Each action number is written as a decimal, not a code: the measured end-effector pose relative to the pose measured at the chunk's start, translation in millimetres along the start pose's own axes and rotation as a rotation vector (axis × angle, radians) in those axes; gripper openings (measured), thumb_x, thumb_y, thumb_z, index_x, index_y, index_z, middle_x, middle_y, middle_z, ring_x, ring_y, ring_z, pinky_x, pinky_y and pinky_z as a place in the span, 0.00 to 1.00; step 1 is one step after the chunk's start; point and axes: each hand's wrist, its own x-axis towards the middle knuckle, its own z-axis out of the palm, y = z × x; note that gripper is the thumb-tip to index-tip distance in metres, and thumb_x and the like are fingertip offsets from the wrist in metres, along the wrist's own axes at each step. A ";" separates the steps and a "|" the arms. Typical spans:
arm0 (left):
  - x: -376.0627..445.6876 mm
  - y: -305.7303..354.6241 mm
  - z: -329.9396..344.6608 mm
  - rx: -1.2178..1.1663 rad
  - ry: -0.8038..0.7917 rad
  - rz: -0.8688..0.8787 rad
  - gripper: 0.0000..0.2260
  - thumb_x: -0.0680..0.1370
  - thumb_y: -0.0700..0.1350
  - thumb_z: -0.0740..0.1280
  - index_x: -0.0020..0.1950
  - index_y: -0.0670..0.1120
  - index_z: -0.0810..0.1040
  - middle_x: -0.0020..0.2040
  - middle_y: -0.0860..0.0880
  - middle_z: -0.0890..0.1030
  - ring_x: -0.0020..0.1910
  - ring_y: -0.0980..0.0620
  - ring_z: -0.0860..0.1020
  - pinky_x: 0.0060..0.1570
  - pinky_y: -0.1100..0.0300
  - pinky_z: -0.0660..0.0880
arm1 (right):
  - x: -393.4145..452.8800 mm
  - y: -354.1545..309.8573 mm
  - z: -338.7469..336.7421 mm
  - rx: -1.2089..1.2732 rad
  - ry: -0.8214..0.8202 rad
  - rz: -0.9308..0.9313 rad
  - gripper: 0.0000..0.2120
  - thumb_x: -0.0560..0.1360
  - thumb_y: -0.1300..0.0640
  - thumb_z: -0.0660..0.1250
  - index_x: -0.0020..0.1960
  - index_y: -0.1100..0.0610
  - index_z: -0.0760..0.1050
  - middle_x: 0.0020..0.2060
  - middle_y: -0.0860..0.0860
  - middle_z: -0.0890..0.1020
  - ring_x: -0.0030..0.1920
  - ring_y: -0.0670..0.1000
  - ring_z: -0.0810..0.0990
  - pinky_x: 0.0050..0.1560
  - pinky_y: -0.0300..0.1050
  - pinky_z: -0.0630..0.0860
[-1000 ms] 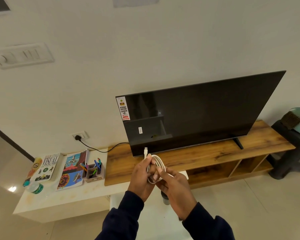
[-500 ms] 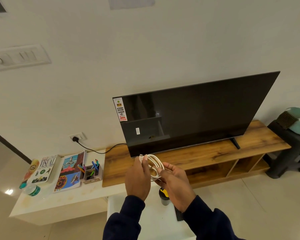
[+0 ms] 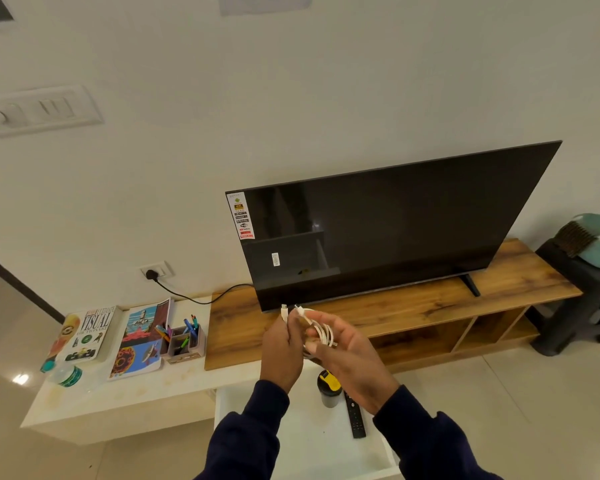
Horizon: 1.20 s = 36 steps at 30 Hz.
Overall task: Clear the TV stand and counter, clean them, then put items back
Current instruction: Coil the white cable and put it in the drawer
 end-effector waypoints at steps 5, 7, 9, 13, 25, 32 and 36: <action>3.0 2.7 0.0 0.073 0.052 0.052 0.17 0.86 0.48 0.54 0.43 0.44 0.76 0.33 0.53 0.74 0.33 0.55 0.74 0.34 0.73 0.71 | 2.4 6.2 4.6 -0.351 0.270 -0.161 0.09 0.78 0.59 0.71 0.49 0.45 0.84 0.45 0.43 0.87 0.50 0.45 0.85 0.49 0.35 0.82; 2.4 2.9 -0.9 0.068 0.059 0.064 0.16 0.86 0.47 0.54 0.45 0.43 0.76 0.34 0.53 0.74 0.33 0.55 0.75 0.34 0.73 0.71 | 4.8 8.1 3.4 -0.399 0.316 -0.197 0.07 0.76 0.57 0.74 0.48 0.44 0.83 0.43 0.44 0.87 0.47 0.46 0.85 0.46 0.34 0.81; 0.2 1.7 -1.0 0.056 0.049 0.067 0.16 0.85 0.46 0.55 0.45 0.41 0.77 0.33 0.53 0.75 0.33 0.56 0.74 0.33 0.72 0.72 | 7.8 10.6 3.2 -0.503 0.345 -0.205 0.08 0.73 0.56 0.77 0.49 0.46 0.81 0.43 0.44 0.85 0.44 0.45 0.83 0.43 0.31 0.79; -7.9 2.6 1.9 0.040 0.007 0.077 0.14 0.85 0.46 0.55 0.46 0.44 0.76 0.35 0.54 0.77 0.34 0.58 0.78 0.35 0.74 0.73 | 13.6 17.9 6.6 -0.713 0.477 -0.243 0.11 0.73 0.49 0.77 0.52 0.50 0.79 0.43 0.43 0.83 0.41 0.44 0.83 0.43 0.32 0.81; -3.4 -14.1 6.0 0.117 0.031 0.065 0.24 0.80 0.58 0.49 0.48 0.42 0.77 0.34 0.52 0.76 0.31 0.54 0.75 0.32 0.70 0.73 | 18.0 20.5 13.2 -0.354 0.725 -0.185 0.09 0.79 0.52 0.70 0.47 0.58 0.79 0.36 0.47 0.83 0.37 0.49 0.82 0.36 0.32 0.77; -3.2 -24.5 9.3 -0.174 -0.045 -0.097 0.15 0.85 0.49 0.57 0.51 0.44 0.81 0.44 0.49 0.85 0.45 0.50 0.84 0.45 0.58 0.83 | 17.5 13.6 9.1 0.342 0.681 0.110 0.11 0.82 0.53 0.66 0.54 0.60 0.81 0.45 0.55 0.88 0.46 0.53 0.88 0.53 0.54 0.84; -4.0 -20.1 -1.5 -0.290 -0.204 -0.113 0.10 0.85 0.46 0.59 0.57 0.47 0.80 0.48 0.49 0.86 0.49 0.50 0.85 0.47 0.55 0.83 | 24.3 16.8 -5.8 0.391 0.620 0.278 0.10 0.79 0.57 0.70 0.55 0.64 0.81 0.45 0.59 0.88 0.46 0.56 0.88 0.54 0.54 0.84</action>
